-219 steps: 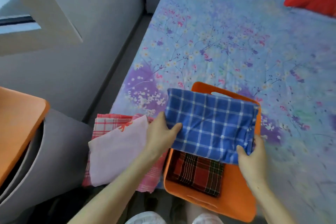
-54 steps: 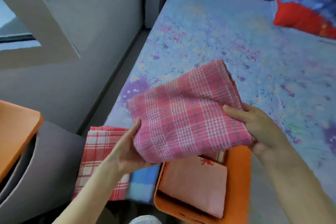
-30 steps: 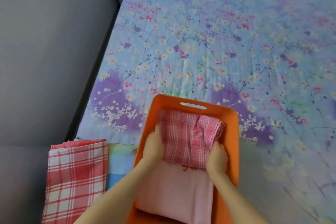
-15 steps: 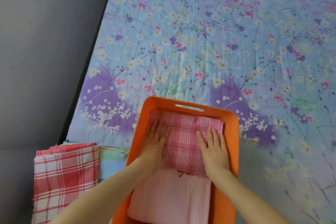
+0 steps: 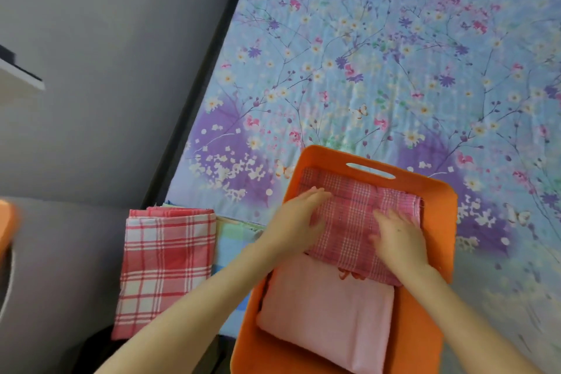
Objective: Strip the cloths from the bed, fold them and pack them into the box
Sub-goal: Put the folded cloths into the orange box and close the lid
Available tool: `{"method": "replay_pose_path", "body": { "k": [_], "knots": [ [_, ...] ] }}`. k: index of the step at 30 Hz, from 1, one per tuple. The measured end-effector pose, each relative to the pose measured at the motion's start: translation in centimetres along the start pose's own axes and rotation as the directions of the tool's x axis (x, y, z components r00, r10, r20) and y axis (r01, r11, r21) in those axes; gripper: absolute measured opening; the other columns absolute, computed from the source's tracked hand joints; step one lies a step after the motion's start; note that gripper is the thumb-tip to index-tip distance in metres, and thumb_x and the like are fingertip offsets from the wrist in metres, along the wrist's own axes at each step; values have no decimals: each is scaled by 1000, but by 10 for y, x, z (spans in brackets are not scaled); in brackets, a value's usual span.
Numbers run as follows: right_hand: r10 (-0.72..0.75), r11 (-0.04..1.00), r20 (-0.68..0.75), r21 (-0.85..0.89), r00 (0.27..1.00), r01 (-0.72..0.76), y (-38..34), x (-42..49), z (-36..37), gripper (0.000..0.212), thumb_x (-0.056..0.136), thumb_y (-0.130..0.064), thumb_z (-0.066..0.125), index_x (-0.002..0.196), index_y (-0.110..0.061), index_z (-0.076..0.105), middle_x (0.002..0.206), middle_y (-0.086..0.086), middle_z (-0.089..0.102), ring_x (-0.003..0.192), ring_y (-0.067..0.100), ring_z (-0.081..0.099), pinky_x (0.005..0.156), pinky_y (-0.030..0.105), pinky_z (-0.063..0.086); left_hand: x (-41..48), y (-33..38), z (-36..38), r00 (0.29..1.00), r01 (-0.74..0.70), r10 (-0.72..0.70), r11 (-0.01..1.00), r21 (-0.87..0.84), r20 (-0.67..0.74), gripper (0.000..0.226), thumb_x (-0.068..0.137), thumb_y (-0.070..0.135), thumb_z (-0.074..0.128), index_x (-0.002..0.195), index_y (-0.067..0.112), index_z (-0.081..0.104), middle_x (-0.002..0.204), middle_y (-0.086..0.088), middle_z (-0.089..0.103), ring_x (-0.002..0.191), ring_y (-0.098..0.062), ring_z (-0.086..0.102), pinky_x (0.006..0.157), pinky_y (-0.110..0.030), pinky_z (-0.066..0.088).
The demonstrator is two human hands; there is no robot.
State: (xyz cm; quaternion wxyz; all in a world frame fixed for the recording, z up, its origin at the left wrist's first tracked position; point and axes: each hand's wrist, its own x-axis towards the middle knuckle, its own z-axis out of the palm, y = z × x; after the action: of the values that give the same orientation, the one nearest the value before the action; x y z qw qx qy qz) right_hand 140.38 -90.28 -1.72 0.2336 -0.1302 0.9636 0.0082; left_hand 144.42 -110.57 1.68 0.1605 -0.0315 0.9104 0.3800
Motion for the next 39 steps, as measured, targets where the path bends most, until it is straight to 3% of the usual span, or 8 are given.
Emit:
{"method": "replay_pose_path", "body": {
  "k": [4, 7, 14, 18, 21, 26, 32, 39],
  "knots": [
    [-40, 845, -467, 456, 883, 279, -87, -31, -44, 24, 88, -10, 62, 110, -3, 67, 103, 11, 69, 95, 28, 65, 83, 36, 51, -65, -49, -54, 866, 162, -264, 952, -260, -425, 28, 88, 14, 54, 114, 14, 64, 113, 4, 65, 103, -13, 61, 91, -25, 45],
    [-144, 635, -541, 591, 828, 497, -172, -50, -54, 22, 84, -11, 57, 101, -7, 70, 93, 4, 71, 83, 15, 65, 78, 27, 49, -108, -105, -74, 666, 365, -544, 835, -412, -511, 24, 88, 4, 56, 110, 10, 64, 106, -2, 67, 98, -19, 63, 83, -28, 46],
    [-214, 687, 136, 725, 967, 50, -298, -34, 45, 21, 87, -22, 60, 104, -12, 53, 85, -3, 58, 95, 26, 61, 78, 30, 44, -194, -197, -64, 311, 619, -836, 540, -571, -453, 28, 90, 20, 56, 117, 12, 57, 108, -2, 60, 95, -20, 57, 83, -38, 47],
    [-78, 737, 287, 662, 955, -139, -314, 13, 73, 80, 79, -40, 72, 139, -6, 32, 131, 13, 53, 123, 32, 50, 99, 36, 42, -236, -251, -19, 47, 741, -979, 167, -651, -197, 74, 81, 33, 70, 139, 1, 36, 132, -28, 46, 121, -44, 44, 100, -49, 39],
    [-70, 655, 397, 710, 915, -258, -326, 41, 76, 97, 73, -38, 78, 146, -6, 22, 141, 12, 44, 128, 29, 44, 104, 35, 40, -260, -270, 19, 68, 527, -991, -62, -848, 114, 90, 69, 40, 80, 139, 5, 36, 133, -16, 51, 120, -38, 50, 96, -49, 44],
    [-64, 675, 364, 702, 929, -229, -350, 54, 85, 84, 72, -31, 80, 140, -6, 37, 138, 9, 49, 123, 26, 50, 100, 32, 42, -263, -274, 51, 351, -76, -815, -516, -853, 461, 53, 87, 28, 63, 135, 11, 48, 127, -11, 57, 99, -26, 59, 89, -44, 44],
    [-194, 836, 408, 545, 892, -68, -371, 24, 48, 21, 69, -20, 79, 71, -9, 61, 71, 8, 61, 63, 20, 57, 55, 26, 41, -254, -261, 31, 350, -220, -804, -569, -792, 480, 40, 87, 31, 65, 122, 15, 55, 111, -9, 64, 92, -28, 61, 90, -50, 43],
    [-386, 774, 165, 594, 908, 221, -326, -61, -32, 8, 71, -18, 71, 76, -12, 68, 73, 3, 68, 72, 21, 64, 67, 32, 50, -262, -220, -38, 247, -187, -954, -222, -957, 173, 26, 82, 17, 70, 107, 14, 65, 107, -7, 69, 91, -24, 67, 87, -45, 51]
  ]
}}
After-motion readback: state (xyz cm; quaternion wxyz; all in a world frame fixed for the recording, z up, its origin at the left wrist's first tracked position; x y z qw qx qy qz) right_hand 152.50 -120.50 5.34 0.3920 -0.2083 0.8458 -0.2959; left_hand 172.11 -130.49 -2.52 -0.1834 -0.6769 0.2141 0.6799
